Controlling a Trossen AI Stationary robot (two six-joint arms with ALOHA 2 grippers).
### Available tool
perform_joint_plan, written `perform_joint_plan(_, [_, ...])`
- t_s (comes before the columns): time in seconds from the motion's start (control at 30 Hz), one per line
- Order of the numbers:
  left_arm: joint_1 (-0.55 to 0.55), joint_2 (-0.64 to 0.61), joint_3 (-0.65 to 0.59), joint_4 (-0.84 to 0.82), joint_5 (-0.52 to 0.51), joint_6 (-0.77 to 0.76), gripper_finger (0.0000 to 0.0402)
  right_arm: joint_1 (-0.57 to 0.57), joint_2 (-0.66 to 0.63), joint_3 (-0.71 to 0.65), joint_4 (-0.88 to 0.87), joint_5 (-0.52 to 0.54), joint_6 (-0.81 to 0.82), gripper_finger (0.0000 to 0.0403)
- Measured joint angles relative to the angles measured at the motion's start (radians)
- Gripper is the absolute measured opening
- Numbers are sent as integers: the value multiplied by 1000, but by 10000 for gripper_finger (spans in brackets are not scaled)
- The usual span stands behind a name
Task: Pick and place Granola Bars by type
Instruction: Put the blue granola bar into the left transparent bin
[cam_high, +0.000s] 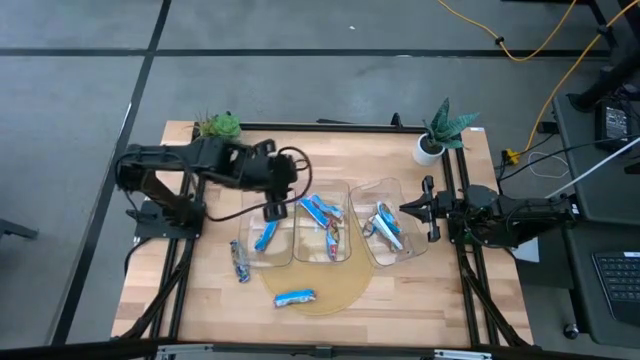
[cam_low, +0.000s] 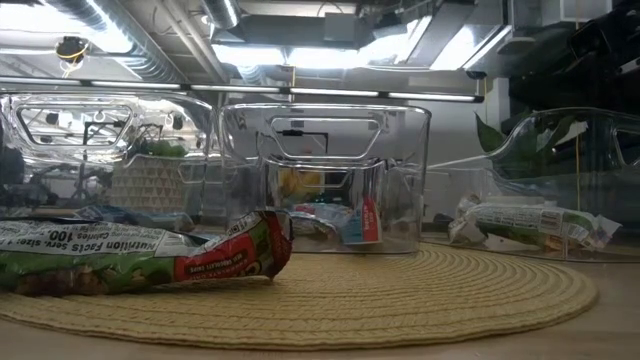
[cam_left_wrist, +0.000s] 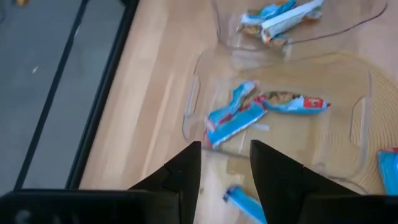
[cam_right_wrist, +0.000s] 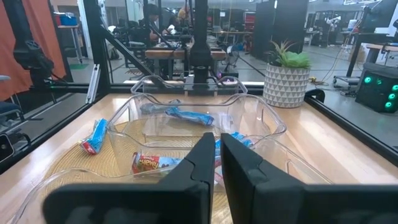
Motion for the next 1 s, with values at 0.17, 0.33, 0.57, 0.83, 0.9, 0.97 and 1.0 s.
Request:
perform_joint_plan(0.17, [-103, -11, 0, -121, -79, -173, 130, 0, 0, 0, 0, 0, 0, 31])
perform_joint_plan(0.33, [-225, -11, 0, -209, -138, -340, 130, 0, 0, 0, 0, 0, 0, 31])
perform_joint_plan(0.57, [-408, -11, -3, -240, -225, -587, 130, 0, 0, 0, 0, 0, 0, 31])
perform_joint_plan(0.83, [-611, -12, -16, -238, -234, -880, 127, 0, 0, 0, 0, 1, 0, 31])
perform_joint_plan(0.9, [-668, -12, -54, -239, -235, -975, 126, 0, 0, 0, 0, 1, 0, 31])
perform_joint_plan(0.97, [-727, -12, -111, -240, -230, -1072, 124, 0, 0, 0, 0, 1, 0, 31])
perform_joint_plan(1.0, [-754, -12, -142, -240, -227, -1126, 123, 0, 0, 0, 0, 1, 0, 31])
